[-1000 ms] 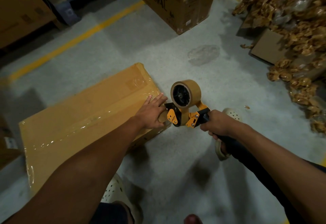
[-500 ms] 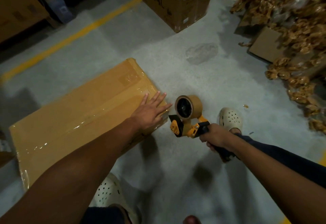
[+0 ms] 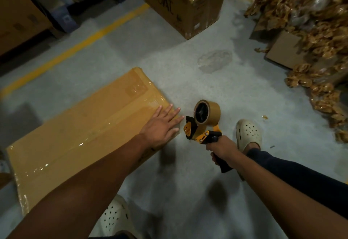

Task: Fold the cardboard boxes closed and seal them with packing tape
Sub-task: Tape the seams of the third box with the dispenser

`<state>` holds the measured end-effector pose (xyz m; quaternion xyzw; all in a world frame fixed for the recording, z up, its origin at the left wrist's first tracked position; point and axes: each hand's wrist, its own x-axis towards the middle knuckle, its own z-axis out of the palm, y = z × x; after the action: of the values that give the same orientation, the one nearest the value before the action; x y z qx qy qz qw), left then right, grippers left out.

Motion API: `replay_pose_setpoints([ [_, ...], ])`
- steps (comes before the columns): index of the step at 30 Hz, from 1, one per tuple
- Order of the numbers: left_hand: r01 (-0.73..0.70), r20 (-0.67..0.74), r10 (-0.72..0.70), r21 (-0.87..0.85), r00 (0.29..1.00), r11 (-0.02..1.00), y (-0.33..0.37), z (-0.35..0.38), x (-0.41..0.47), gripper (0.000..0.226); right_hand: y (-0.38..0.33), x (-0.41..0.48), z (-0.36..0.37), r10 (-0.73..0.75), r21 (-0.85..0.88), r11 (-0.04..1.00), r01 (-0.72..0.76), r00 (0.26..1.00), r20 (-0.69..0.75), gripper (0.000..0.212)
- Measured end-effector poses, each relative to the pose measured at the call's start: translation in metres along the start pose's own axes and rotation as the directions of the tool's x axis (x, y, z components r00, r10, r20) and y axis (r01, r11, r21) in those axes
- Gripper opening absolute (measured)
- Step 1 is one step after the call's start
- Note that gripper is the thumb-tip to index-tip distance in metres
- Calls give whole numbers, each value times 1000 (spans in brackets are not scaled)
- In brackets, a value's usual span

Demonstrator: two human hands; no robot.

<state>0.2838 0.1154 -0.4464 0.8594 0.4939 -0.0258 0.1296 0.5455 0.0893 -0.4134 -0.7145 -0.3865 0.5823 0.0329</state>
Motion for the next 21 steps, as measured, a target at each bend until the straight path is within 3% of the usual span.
replay_pose_setpoints([
  [5,43,-248,-100,-226,964,973,-12,-16,23,51,-14,27,9,-10,112,994,16,998,-59,22],
  [10,84,-128,-110,-190,986,978,-16,-16,59,43,-33,68,17,16,215,977,-4,998,-56,33],
  [13,86,-165,-105,-119,981,989,-14,-1,62,49,-38,98,20,55,280,960,-35,996,-65,29],
  [16,130,-180,-149,-114,972,985,-15,6,63,52,-39,123,22,31,244,970,-15,998,-63,30],
  [21,172,-179,-180,-63,967,983,-12,9,66,38,-28,152,23,-44,118,991,58,992,-121,34],
])
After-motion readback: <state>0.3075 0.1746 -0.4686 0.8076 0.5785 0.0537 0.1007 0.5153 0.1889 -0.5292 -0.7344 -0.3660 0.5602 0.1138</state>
